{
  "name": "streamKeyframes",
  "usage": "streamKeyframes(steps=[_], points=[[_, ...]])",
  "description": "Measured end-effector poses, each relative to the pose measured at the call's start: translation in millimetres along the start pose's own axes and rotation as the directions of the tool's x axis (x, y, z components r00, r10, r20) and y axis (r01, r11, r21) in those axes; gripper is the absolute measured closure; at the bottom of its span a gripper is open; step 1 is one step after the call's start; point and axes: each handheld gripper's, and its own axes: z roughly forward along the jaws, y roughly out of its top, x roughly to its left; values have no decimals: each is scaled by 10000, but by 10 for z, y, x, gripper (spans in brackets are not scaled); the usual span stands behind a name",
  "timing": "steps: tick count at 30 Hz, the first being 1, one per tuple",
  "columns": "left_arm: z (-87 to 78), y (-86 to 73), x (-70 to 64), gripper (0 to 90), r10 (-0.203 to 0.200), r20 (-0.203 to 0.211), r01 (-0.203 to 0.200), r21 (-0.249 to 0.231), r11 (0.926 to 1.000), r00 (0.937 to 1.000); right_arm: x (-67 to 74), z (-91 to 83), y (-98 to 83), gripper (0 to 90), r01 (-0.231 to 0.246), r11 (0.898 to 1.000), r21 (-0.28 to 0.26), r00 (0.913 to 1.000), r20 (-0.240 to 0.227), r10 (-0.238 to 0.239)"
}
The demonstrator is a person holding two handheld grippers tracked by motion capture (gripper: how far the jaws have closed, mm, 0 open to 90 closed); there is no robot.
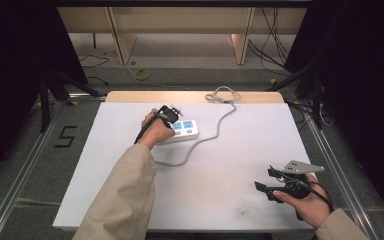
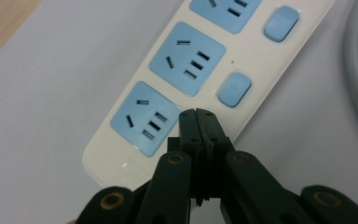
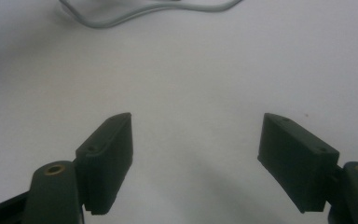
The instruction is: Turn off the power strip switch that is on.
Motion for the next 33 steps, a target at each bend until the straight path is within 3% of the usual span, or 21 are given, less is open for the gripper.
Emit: streamKeyframes(steps=[4,9,15,23,33], points=[[-1,-2,26,900,77,-256,-75,81,9999,9996,1,-6,-1,268,-25,10000,-9,10000,-8,25],[-17,-38,70,900,-60,-10,60,118,9999,10000,-5,3,-1,268,-4,10000,18,10000,-39,4],[-8,-36,68,899,-136,-30,136,69,9999,9999,4,2,3,268,-10,10000,12,10000,-16,10],[-4,-26,19,900,285,-304,-276,283,9992,9991,1,4,4,268,-7,10000,14,10000,-25,7],[3,-27,-3,899,268,-422,-257,248,9994,9987,3,5,5,268,-15,10000,52,10000,-26,15]])
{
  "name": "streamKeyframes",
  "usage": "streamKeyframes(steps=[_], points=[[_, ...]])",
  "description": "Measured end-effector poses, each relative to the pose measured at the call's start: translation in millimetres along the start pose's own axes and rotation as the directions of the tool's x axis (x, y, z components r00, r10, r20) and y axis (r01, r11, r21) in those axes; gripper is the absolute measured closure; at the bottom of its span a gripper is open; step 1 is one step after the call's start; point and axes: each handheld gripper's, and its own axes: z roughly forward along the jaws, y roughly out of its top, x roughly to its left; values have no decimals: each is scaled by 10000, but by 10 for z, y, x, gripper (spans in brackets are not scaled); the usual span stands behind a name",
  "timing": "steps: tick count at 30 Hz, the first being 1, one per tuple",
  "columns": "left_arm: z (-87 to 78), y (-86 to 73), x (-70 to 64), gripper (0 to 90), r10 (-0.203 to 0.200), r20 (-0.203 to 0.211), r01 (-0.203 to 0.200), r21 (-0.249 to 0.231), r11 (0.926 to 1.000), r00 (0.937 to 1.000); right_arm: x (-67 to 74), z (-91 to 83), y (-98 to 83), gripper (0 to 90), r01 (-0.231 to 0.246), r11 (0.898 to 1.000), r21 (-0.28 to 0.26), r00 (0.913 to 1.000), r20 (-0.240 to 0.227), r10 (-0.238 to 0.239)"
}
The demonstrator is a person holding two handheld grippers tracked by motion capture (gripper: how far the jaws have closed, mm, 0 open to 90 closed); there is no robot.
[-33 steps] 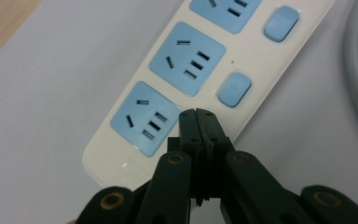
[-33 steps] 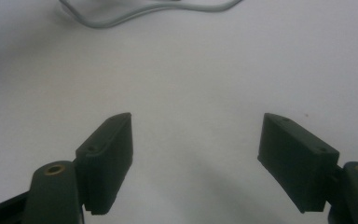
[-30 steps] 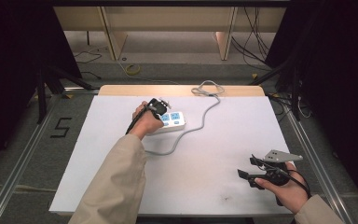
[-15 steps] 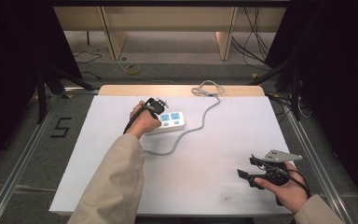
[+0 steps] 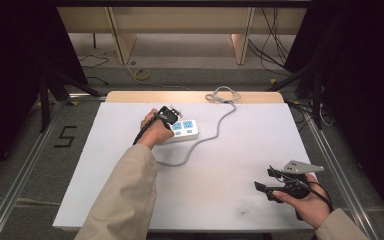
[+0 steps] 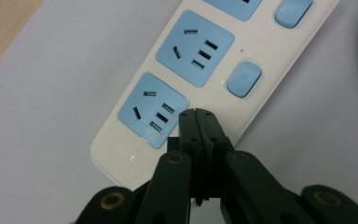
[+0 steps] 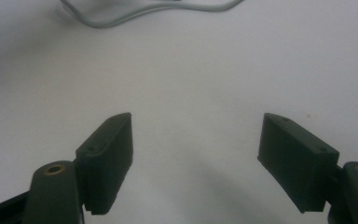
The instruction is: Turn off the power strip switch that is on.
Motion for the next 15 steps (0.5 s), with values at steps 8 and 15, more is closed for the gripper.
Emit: streamKeyframes(steps=[8,15], points=[[-1,0,-2,899,-24,-40,24,-7,10000,10000,-2,-2,0,269,9,10000,-16,10000,0,-9],[-1,3,-10,899,126,-127,-126,-31,9999,9998,-2,-4,1,269,20,10000,-52,10000,10,-20]])
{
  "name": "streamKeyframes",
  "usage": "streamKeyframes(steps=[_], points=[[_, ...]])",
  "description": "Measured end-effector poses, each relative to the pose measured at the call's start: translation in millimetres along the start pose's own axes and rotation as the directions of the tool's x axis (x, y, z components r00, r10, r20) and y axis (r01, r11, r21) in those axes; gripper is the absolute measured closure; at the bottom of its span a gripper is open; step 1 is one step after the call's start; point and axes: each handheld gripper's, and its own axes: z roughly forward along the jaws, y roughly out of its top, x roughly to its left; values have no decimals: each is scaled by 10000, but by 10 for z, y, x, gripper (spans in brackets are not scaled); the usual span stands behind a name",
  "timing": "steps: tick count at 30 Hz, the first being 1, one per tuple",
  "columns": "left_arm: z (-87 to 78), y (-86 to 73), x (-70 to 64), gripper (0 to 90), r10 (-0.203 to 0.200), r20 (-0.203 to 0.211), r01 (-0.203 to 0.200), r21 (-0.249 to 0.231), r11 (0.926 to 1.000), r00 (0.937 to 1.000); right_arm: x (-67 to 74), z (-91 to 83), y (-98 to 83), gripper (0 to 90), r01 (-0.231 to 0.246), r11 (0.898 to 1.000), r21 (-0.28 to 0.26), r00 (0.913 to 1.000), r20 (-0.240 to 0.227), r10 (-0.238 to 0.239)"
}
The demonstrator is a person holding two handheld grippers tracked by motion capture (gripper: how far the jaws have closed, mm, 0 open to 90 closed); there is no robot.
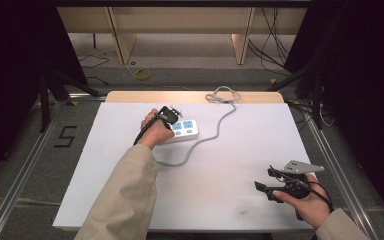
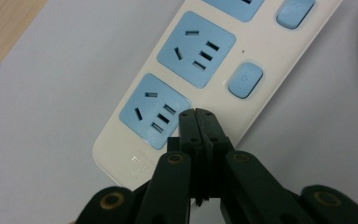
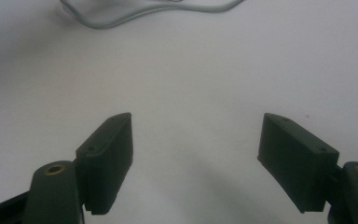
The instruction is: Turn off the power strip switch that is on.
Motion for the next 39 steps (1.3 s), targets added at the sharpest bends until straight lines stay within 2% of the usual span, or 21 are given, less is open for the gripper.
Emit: streamKeyframes(steps=[4,6,8,9,14,15,16,18,21,25,30,32,34,36,39], points=[[-10,-9,6,898,170,27,-170,1,9999,9999,0,-2,1,269,8,10000,-21,10000,-1,-8],[-39,-9,14,898,60,-42,-61,-310,9995,10000,-1,-3,1,268,1,10000,-27,10000,3,-1],[-51,-30,23,897,21,102,-18,-311,9995,9999,-2,-3,1,269,-5,10000,-28,10000,12,5],[-57,-46,32,897,5,24,-5,-392,9992,10000,-2,-3,1,268,-5,10000,-25,10000,15,5],[-116,-128,72,894,-398,59,402,-815,9959,9992,-4,-2,2,268,-10,10000,-26,10000,26,10],[-130,-142,76,883,-537,113,545,-930,9942,9985,-4,-1,2,268,-13,10000,-19,10000,27,13],[-146,-155,81,835,-584,127,594,-999,9932,9982,-3,-1,2,268,-5,10000,-22,10000,17,5],[-180,-182,90,829,-655,149,668,-1196,9906,9977,0,-2,3,268,-2,10000,-23,10000,19,3],[-250,-230,119,821,-967,309,1005,-1639,9814,9948,-2,-5,3,268,-17,10000,-13,10000,39,17],[-322,-313,124,774,-1165,495,1244,-2112,9695,9920,-6,-2,1,268,-35,10000,-24,10000,39,35],[-381,-444,118,651,-1443,1185,1706,-2564,9514,9824,-10,1,0,268,-44,10000,-20,10000,32,44],[-397,-500,124,598,-1799,1493,2167,-2869,9331,9723,-11,-1,1,268,-54,10000,-9,10000,49,54],[-408,-553,144,536,-2014,1728,2464,-3008,9213,9641,-11,-1,0,268,-59,10000,-14,10000,49,59],[-422,-611,147,473,-2067,1713,2534,-3265,9106,9633,-12,0,1,268,-60,10000,-10,10000,47,60],[-463,-685,124,395,-2025,1695,2513,-3533,9011,9645,-13,0,1,268,-67,10000,-13,10000,44,67]])
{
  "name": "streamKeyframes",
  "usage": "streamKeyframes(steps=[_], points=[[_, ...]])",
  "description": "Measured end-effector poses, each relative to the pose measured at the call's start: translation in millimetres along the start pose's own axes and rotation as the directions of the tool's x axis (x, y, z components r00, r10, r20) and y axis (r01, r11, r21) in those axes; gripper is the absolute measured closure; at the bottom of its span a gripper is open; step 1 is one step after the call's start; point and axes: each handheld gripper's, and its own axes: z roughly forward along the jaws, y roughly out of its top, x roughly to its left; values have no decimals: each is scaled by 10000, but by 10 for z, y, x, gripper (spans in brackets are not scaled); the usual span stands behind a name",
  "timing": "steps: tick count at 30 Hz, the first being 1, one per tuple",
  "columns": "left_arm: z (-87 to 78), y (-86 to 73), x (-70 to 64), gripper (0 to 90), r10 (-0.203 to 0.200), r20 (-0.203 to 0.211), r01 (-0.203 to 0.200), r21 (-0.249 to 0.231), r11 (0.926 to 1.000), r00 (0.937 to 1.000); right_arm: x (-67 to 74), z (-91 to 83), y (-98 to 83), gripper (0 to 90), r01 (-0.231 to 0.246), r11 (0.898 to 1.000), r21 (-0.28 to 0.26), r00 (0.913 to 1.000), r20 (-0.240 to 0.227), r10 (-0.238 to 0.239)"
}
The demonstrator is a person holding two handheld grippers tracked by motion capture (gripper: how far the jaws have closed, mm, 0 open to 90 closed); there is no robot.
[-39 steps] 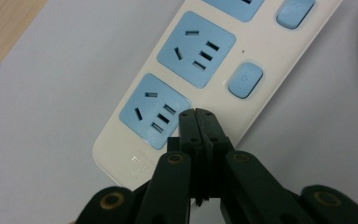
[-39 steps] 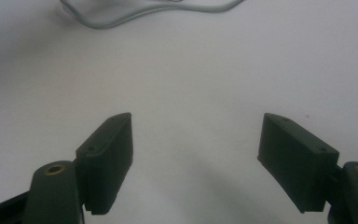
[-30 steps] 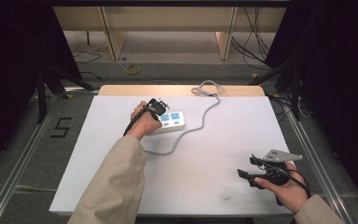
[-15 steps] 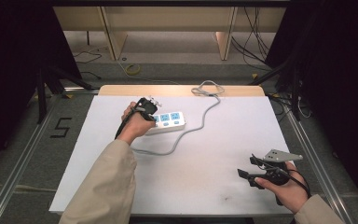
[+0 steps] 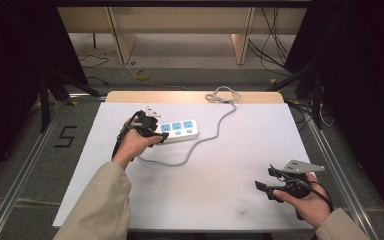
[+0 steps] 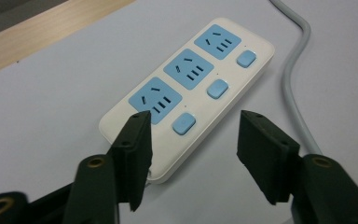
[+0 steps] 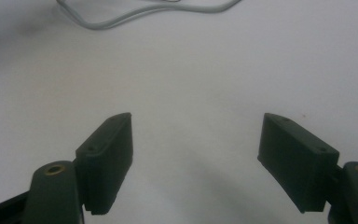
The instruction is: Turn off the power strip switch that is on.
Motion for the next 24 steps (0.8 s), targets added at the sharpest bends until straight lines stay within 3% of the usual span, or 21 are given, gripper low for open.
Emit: streamKeyframes(steps=[5,10,24], points=[[-138,-73,-69,322,-12,198,29,-840,9965,9998,-3,-3,1,267,3,10000,-24,10000,-13,-3],[-259,-183,-149,283,24,330,20,-1307,9914,9995,-3,-4,3,265,18,10000,-60,10000,-34,-18],[-524,-660,-435,252,793,680,-687,-1467,9868,9945,-1,-11,4,263,32,10000,-87,9999,-102,-32]])
